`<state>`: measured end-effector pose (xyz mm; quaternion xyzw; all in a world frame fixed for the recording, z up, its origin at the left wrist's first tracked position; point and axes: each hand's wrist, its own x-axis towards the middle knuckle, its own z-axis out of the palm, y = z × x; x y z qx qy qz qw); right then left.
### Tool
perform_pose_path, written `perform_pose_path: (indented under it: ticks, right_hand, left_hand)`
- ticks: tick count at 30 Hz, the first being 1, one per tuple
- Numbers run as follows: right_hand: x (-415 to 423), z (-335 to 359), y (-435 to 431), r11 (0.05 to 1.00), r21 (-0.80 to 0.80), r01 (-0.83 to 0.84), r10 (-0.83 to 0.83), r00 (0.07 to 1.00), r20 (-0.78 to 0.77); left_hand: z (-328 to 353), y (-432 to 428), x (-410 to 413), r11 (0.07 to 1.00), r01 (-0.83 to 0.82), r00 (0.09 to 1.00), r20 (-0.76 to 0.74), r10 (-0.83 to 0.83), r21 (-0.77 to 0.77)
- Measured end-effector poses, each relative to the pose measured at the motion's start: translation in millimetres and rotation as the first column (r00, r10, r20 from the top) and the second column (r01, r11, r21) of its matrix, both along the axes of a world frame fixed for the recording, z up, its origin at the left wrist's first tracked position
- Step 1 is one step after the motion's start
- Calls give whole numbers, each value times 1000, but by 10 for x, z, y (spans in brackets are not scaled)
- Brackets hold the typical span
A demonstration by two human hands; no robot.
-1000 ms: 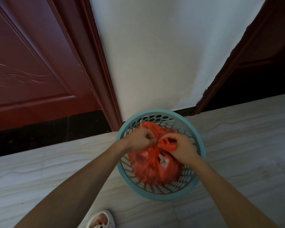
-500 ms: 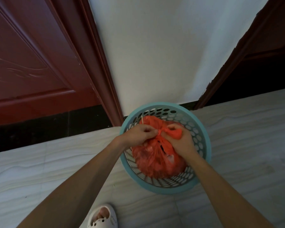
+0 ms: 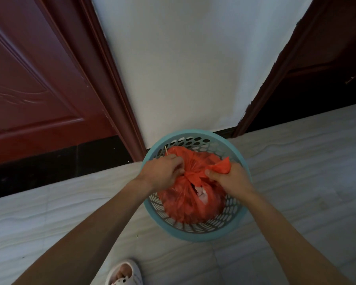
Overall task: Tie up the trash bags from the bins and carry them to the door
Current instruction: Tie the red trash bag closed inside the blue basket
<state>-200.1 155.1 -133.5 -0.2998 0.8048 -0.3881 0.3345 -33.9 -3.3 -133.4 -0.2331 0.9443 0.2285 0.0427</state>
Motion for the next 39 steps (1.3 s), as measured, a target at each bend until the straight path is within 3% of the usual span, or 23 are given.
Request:
perform_pose_path:
  ticks: [5,11,15,20,26,34,37,39]
  right_hand:
    - [7,-47,115,999,19,46,-46,999,-7]
    - [64,-60,188,990,-7,142,-140,982,131]
    - [53,72,152,979,-83,184,-168,970,177]
    - [164,179,63,974,-167,153,-143,987,68]
    - [186,183,124,972,-197,126,-131,991,-10]
    - [257,112,194,940,-210,268,-253,963,94]
    - [230,163,187,933,-210,293,-269,954,136]
    - [204,206,182,935,-214,282,-259,957,128]
  left_hand:
    - [-8,45,76,985,74,996,58,-65,-154]
    - [12,119,119,969,51,996,83,-32,-242]
    - [69,223,6,995,12,998,-65,-19,-100]
    - [-1,319,-124,998,56,998,2,-56,-18]
    - [-166,298,3,996,-17,995,-101,7,-89]
    - [-267,311,43,977,-23,989,-146,-8,-212]
    - [-212,337,-29,989,-18,996,-91,4,-147]
    - [-141,321,-40,996,-91,991,-101,91,2]
